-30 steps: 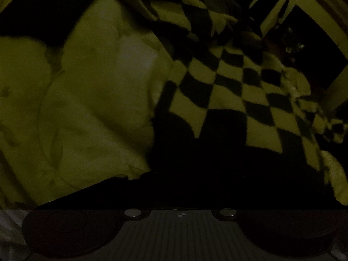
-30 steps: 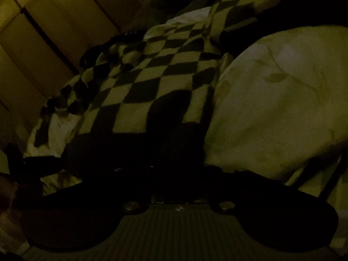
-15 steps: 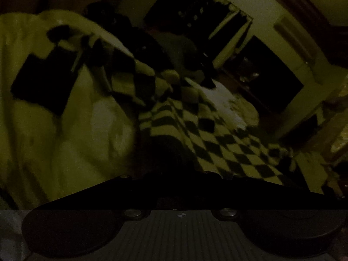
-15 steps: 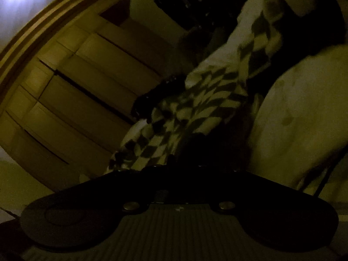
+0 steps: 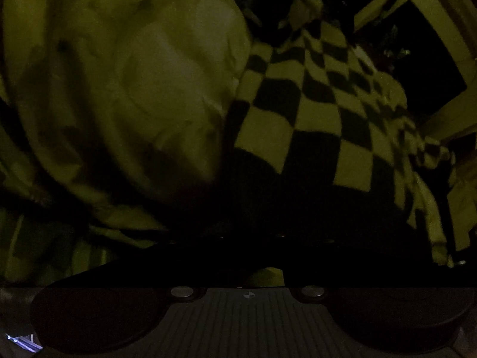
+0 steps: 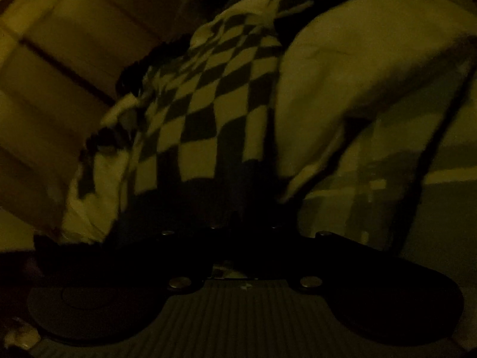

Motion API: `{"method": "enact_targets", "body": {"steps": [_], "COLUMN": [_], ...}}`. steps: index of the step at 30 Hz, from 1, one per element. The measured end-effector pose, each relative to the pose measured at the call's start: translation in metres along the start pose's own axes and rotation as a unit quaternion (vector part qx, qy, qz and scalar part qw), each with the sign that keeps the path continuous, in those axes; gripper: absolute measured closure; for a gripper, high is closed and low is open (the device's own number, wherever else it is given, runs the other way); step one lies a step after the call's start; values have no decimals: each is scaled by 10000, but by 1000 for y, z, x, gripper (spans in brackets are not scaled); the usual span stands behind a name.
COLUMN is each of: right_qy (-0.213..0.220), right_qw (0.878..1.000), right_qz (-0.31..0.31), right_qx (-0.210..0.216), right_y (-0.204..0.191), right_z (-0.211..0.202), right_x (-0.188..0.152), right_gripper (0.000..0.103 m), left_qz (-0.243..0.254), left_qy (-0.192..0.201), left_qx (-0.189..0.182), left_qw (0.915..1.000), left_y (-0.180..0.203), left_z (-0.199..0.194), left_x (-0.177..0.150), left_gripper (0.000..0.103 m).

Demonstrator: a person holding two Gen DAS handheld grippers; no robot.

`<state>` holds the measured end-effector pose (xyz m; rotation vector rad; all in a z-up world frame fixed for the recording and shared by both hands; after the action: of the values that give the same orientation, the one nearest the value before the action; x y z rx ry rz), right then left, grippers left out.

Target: Fold large clothes

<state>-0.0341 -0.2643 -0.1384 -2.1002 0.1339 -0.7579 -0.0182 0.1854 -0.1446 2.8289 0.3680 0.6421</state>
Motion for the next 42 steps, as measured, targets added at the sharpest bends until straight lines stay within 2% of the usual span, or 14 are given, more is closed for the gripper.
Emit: {"method": "enact_targets", "body": {"steps": [1, 3, 6, 9, 13, 16, 22, 24, 26, 31, 33, 36, 40, 42], "right_qy": [-33, -130, -231, -230, 21, 354, 833, 941, 1096, 1945, 2251, 2385, 2493, 2727], "right_qw": [10000, 9998, 9994, 9993, 9985, 9948, 9867, 9858, 9814, 9563, 9385, 9103, 9035, 8922], "right_qz": [-42, -90, -193, -219, -380, -753, -1110, -1113, -1188, -1542, -1782, -2196, -2067, -2027], "right_qx": [-22, -147, -183, -221, -386, -586, -851, -834, -1040, -1548, -1920, -2575, -2808, -2976], "right_y": [-2, -3, -5, -4, -10, -19, -20, -16, -10, 1, 11, 29, 55, 63], "right_z": [1, 5, 4, 2, -12, -29, -30, -24, -20, -29, -35, -37, -35, -34], "right_x": [-1, -2, -4, -1, 15, 36, 73, 82, 91, 120, 135, 153, 172, 182], "right_gripper": [92, 90, 85, 78, 52, 50, 47, 47, 47, 47, 47, 47, 48, 48], "left_qz": [40, 166, 291, 279, 439, 810, 1806, 1997, 2180, 2767, 2925, 3033, 3102, 3085], "left_qy": [-6, 65, 520, 748, 1109, 1226, 1238, 1258, 1301, 1507, 1424, 1430, 1542, 1534], "left_qx": [109, 442, 800, 658, 683, 808, 347, 264, 140, 172, 184, 291, 344, 328], "left_qw": [9999, 9989, 9950, 9946, 9905, 9858, 9751, 9714, 9671, 9489, 9454, 9417, 9375, 9382], "left_y": [1, -1, -6, -1, 12, 39, 130, 155, 181, 231, 238, 242, 241, 240], "left_z": [2, 4, -7, -22, -35, -29, 3, 13, 19, 41, 49, 65, 74, 75], "left_x": [1, 4, 15, 31, 57, 72, 89, 92, 94, 88, 79, 72, 67, 68], "left_gripper": [17, 0, 0, 0, 0, 0, 0, 0, 0, 0, 0, 0, 0, 0]}}
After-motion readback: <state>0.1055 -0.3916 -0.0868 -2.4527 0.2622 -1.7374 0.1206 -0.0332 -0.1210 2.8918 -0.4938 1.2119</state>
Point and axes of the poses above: each gripper's, at about its wrist camera, not at the fingertips, and z roughly the way its jaws point, y to its right, x to its top, the point moved 9 cm from there along z, roughly the way its jaws point, and after that the axes turned 14 degrees about x, right-handed, at the moved point
